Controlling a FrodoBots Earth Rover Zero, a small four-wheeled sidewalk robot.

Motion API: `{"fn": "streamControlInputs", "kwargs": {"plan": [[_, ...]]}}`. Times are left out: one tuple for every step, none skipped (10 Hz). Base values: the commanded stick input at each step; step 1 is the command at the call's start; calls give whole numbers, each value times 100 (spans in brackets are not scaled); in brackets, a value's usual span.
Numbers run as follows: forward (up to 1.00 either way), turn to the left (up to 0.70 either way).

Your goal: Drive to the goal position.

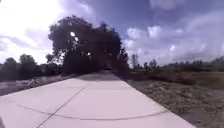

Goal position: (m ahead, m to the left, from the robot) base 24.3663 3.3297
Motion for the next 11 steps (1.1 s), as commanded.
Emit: {"fn": "streamControlInputs", "kwargs": {"plan": [[100,0],[100,0],[100,0],[100,0],[100,0],[100,0],[100,0],[100,0],[100,0],[100,0],[100,0]]}}
